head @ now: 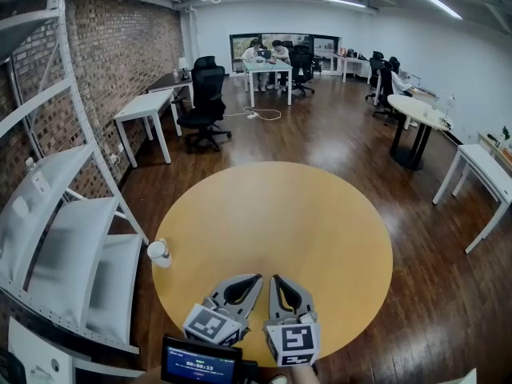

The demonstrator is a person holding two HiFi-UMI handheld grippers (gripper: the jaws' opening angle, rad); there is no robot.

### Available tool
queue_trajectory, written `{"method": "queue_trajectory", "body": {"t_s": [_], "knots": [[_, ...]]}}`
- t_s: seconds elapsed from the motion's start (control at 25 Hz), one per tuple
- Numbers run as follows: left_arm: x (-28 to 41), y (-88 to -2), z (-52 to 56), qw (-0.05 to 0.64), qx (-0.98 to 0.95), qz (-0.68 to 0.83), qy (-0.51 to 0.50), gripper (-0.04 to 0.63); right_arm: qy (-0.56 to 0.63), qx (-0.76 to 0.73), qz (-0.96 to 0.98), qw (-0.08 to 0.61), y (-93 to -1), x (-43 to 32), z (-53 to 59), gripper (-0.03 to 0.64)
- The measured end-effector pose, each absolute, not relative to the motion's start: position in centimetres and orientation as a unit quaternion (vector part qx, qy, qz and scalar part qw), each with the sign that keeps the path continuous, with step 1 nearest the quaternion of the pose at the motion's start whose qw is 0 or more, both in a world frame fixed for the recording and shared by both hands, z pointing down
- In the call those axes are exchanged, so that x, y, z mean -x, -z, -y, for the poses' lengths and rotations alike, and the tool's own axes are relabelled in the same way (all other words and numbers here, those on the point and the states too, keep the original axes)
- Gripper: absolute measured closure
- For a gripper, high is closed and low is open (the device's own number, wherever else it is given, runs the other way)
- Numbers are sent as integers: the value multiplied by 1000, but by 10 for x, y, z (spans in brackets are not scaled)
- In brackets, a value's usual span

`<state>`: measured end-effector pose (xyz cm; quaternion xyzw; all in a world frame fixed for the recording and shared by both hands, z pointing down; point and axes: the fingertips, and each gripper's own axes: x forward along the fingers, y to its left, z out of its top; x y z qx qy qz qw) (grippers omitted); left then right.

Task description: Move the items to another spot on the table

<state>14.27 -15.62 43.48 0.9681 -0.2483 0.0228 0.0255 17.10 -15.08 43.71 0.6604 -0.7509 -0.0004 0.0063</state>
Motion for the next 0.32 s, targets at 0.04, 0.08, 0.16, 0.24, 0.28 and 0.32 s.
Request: {"method": "queue_trajectory", "body": {"t_s": [0.04, 0.08, 0.16, 0.24, 0.28, 0.32], "knots": [[-142, -435, 156, 26, -968, 249, -24, 592, 2, -660, 751, 5, -438, -171, 151, 615], [-142, -436, 156, 27, -968, 249, -25, 592, -1, -659, 752, 5, -438, -170, 150, 615], [-141, -437, 156, 29, -967, 250, -26, 592, -7, -657, 753, 5, -437, -169, 150, 615], [-141, -438, 155, 29, -967, 250, -27, 592, -7, -656, 754, 5, -438, -168, 150, 615], [-141, -439, 155, 29, -967, 250, -27, 592, -9, -656, 755, 5, -438, -167, 150, 615], [-141, -439, 156, 28, -967, 251, -27, 592, -12, -655, 756, 5, -439, -166, 150, 615]]}}
